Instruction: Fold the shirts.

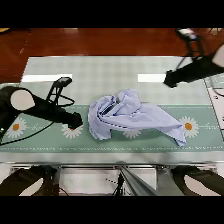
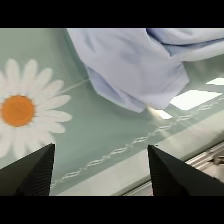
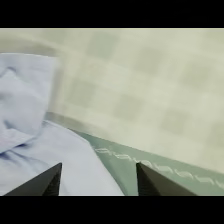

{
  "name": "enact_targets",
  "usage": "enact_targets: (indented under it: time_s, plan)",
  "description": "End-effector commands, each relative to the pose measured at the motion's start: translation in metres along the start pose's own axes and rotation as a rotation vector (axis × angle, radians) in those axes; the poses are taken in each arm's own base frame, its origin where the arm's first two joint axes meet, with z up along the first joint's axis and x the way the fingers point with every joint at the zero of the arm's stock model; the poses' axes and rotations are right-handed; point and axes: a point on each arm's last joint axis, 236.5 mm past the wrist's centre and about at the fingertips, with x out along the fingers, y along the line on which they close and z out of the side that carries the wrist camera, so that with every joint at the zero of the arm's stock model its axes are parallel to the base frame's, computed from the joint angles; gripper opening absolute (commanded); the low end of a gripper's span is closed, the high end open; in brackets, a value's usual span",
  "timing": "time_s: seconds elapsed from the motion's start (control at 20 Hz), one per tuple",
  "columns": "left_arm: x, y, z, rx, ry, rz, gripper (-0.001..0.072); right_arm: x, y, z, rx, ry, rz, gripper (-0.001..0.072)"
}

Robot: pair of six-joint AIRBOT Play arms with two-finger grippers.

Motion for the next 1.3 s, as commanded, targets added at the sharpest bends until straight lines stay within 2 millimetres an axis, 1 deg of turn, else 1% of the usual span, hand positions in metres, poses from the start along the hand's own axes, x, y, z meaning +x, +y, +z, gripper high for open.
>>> enact_targets:
  time_s: [0.0, 0.05, 0.15, 0.25, 0.3, 0.45, 0.65, 0.75, 0.85, 0.9, 0.95, 1.0, 1.05, 1.1, 1.15, 1.2, 1.25]
  plan:
    - [0.027, -0.008, -0.005, -0.14, -0.042, -0.187, 0.072, -0.023, -0.074, -0.019, 0.291, -0.051, 0.045, 0.0546]
    - [0.031, -0.007, -0.006, -0.174, -0.058, -0.234, 0.072, -0.026, -0.083, -0.019, 0.365, -0.086, 0.095, 0.0546]
    - [0.044, 0.0, -0.014, -0.23, -0.03, -0.269, 0.072, -0.032, -0.103, -0.022, 0.49, -0.152, 0.168, 0.0546]
    - [0.062, 0.008, -0.023, -0.256, 0.018, -0.265, 0.072, -0.032, -0.116, -0.03, 0.562, -0.174, 0.196, 0.0546]
    - [0.069, 0.011, -0.024, -0.274, 0.034, -0.264, 0.072, -0.03, -0.119, -0.035, 0.579, -0.17, 0.194, 0.0546]
    - [0.087, 0.014, -0.017, -0.316, 0.043, -0.293, 0.072, -0.026, -0.118, -0.04, 0.57, -0.155, 0.197, 0.0546]
    - [0.101, -0.004, 0.003, -0.379, 0.013, -0.432, 0.072, -0.027, -0.115, -0.042, 0.559, -0.145, 0.207, 0.0546]
    - [0.112, -0.009, 0.004, -0.404, 0.025, -0.442, 0.072, -0.027, -0.113, -0.043, 0.557, -0.136, 0.213, 0.0546]
    - [0.125, -0.014, -0.003, -0.398, 0.059, -0.428, 0.0719, -0.027, -0.11, -0.046, 0.555, -0.123, 0.222, 0.0546]
    - [0.132, -0.017, -0.006, -0.406, 0.077, -0.419, 0.0674, -0.027, -0.109, -0.047, 0.554, -0.117, 0.226, 0.0546]
    - [0.137, -0.019, -0.007, -0.42, 0.086, -0.416, 0.0494, -0.028, -0.107, -0.049, 0.551, -0.108, 0.231, 0.0546]
    - [0.14, -0.023, -0.007, -0.433, 0.089, -0.426, 0.0266, -0.029, -0.107, -0.051, 0.544, -0.102, 0.222, 0.0546]
    - [0.141, -0.023, -0.005, -0.442, 0.087, -0.43, 0.0096, -0.031, -0.111, -0.056, 0.533, -0.093, 0.188, 0.0546]
    - [0.14, -0.023, -0.005, -0.438, 0.085, -0.43, 0.0045, -0.031, -0.119, -0.065, 0.521, -0.067, 0.136, 0.0546]
    - [0.139, -0.024, -0.005, -0.429, 0.086, -0.435, 0.0038, -0.029, -0.129, -0.079, 0.519, -0.029, 0.082, 0.0546]
    - [0.138, -0.026, -0.007, -0.41, 0.091, -0.444, 0.0026, -0.024, -0.133, -0.091, 0.544, -0.007, 0.073, 0.0546]
    - [0.136, -0.029, -0.008, -0.389, 0.1, -0.458, 0.0022, -0.016, -0.134, -0.107, 0.591, 0.024, 0.09, 0.0546]
